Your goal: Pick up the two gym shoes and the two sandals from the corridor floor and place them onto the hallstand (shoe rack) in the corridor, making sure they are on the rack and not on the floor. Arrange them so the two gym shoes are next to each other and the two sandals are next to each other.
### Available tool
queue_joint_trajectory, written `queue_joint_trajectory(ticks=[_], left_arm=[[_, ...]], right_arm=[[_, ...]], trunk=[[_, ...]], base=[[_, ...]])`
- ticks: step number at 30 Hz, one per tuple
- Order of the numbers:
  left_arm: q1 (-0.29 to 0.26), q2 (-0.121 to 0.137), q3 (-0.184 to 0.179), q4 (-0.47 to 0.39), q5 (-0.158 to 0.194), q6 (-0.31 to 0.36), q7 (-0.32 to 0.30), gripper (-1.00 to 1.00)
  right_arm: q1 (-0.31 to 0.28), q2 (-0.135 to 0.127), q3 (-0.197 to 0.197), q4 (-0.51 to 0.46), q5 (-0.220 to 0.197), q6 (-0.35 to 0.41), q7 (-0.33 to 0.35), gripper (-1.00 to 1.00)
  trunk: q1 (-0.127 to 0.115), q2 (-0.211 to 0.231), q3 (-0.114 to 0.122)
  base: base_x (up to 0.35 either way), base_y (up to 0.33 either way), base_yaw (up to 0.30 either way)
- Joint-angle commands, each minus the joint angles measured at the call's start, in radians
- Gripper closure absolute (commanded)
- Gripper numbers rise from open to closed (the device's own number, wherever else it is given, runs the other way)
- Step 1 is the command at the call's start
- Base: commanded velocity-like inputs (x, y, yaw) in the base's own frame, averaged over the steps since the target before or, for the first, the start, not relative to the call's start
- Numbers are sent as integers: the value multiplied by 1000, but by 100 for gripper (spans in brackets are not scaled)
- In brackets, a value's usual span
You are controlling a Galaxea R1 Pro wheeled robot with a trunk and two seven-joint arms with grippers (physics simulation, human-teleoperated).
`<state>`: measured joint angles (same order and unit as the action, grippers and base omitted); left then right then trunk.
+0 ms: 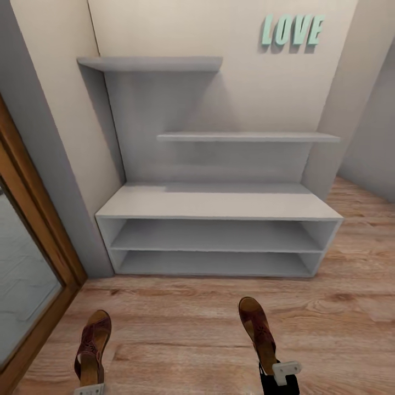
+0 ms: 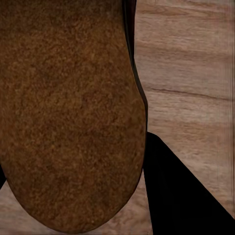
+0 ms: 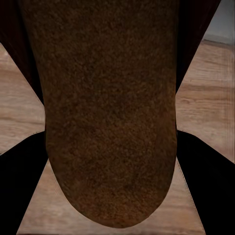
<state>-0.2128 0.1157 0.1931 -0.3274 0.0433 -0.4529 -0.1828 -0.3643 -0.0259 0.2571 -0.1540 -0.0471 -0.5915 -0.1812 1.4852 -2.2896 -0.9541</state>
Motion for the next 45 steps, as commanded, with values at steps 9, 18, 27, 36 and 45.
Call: queue_joint_trajectory(ticks=[9, 18, 27, 36, 45], left_arm=[[0, -1, 6, 1, 1, -1, -9, 100], [0, -1, 6, 1, 1, -1, -9, 100], [-12, -3, 4, -6, 1, 26, -7, 100], [-178, -16, -5, -78, 1, 357, -5, 100], [-360, -42, -5, -84, -56, 550, 47, 100]], right_arm=[[-1, 0, 8, 0, -5, -2, -4, 100], [-1, -5, 7, -1, -4, -2, -6, 100], [-1, -17, -48, -11, -4, -2, -8, 100], [-1, -145, -255, -19, -7, 1, -1, 100], [-1, -167, -366, -16, -5, 6, 44, 100]], trunk=[[0, 0, -1], [0, 0, -1], [0, 0, -1], [0, 0, -1], [0, 0, -1]], base=[[0, 0, -230], [0, 0, -25], [0, 0, 0], [0, 0, 0], [0, 0, 0]])
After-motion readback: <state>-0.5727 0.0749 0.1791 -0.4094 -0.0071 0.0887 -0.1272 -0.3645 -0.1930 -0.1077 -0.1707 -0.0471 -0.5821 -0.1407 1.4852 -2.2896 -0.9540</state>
